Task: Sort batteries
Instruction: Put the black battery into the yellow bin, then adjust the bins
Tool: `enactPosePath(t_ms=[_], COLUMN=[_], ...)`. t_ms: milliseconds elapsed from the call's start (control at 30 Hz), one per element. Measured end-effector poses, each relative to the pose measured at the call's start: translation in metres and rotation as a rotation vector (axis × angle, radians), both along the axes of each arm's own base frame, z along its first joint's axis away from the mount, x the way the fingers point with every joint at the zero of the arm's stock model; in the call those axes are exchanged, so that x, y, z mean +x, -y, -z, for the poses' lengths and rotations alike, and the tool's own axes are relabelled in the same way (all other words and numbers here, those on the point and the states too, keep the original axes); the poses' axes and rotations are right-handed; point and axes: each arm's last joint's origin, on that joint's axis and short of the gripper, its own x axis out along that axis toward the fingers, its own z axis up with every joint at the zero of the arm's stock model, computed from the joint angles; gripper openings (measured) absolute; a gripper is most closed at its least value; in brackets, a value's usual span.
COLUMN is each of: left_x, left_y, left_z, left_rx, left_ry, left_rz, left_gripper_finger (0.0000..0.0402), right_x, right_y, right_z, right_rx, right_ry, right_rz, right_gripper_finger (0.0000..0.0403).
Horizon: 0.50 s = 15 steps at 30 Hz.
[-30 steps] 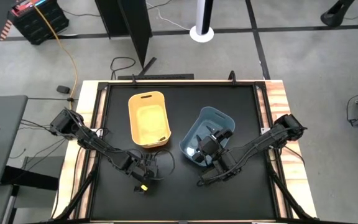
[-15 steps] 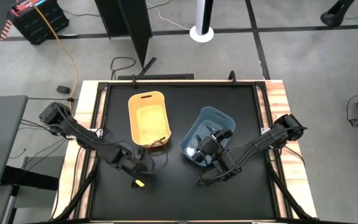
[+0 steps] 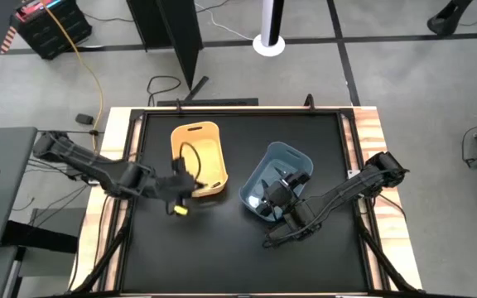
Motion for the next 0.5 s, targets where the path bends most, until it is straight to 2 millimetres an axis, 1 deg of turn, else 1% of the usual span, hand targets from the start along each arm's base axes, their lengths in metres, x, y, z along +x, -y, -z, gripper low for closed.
enactPosePath(t_ms=[133,233,333,500], left_x=[0.002,0.005,0.005,-0.001], left_y=[-0.024,-0.035,-0.043,-0.047], left_z=[0.000,0.001,0.001,-0.002], left_rx=[0.036,0.055,0.083,0.092], left_ry=[-0.026,-0.039,-0.054,-0.062], left_rz=[-0.082,-0.118,-0.130,-0.148], left_gripper_finger=[0.0020,0.0029,0.0065,0.0153], right_x=[0.000,0.000,0.000,0.000], right_y=[0.000,0.000,0.000,0.000], right_z=[0.000,0.000,0.000,0.000], right_rx=[0.000,-0.002,-0.003,-0.011], right_ry=[-0.001,-0.003,-0.006,-0.021], right_rz=[0.000,-0.001,-0.003,-0.009], right_gripper_finger=[0.0279,0.0279,0.0279,0.0279])
